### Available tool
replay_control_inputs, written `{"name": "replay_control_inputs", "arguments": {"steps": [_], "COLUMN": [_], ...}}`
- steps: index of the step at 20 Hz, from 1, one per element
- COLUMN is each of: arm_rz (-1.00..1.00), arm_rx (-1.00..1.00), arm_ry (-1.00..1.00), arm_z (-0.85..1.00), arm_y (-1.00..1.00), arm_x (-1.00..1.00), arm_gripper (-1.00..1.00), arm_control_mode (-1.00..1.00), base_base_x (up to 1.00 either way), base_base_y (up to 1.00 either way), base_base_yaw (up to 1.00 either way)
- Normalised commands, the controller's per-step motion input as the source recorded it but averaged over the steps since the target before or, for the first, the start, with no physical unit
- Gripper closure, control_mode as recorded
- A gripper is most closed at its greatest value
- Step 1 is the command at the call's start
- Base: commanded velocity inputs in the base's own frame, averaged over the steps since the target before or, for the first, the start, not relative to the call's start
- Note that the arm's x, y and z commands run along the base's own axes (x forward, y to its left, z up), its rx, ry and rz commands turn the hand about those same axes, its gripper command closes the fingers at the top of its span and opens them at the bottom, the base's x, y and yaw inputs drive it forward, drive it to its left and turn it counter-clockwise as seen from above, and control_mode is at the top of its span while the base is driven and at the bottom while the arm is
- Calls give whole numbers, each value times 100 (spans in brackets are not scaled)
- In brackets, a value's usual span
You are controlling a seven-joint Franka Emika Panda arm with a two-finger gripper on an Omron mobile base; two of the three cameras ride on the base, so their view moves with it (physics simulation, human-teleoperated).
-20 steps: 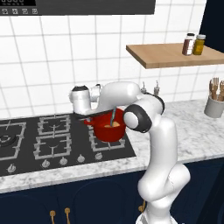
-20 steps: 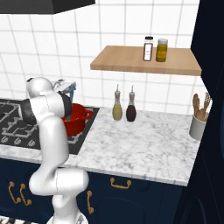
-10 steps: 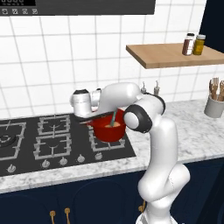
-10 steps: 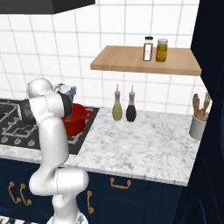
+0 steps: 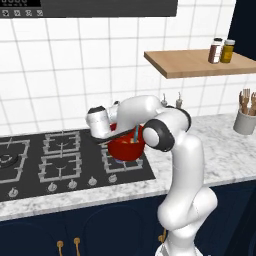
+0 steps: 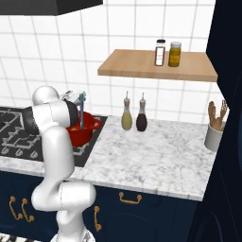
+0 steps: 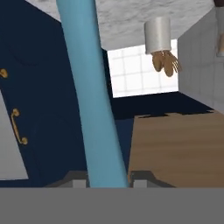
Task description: Put the potato and potato in the pot. Retrieve the spatula and lightly stir the vegetables in the pot.
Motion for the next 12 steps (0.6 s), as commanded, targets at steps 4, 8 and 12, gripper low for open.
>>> {"name": "replay_control_inputs", "arguments": {"steps": [4, 8, 12], "arm_rz": [0, 0, -4], "arm_rx": [0, 2, 6], "arm_ry": [-12, -18, -18], "arm_z": [-72, -49, 31], "arm_y": [47, 56, 13], "arm_x": [8, 0, 0], "arm_gripper": [100, 100, 100], "arm_control_mode": [-100, -100, -100], "base_base_x": [0, 0, 0], "base_base_y": [0, 0, 0], "base_base_yaw": [0, 0, 0]}}
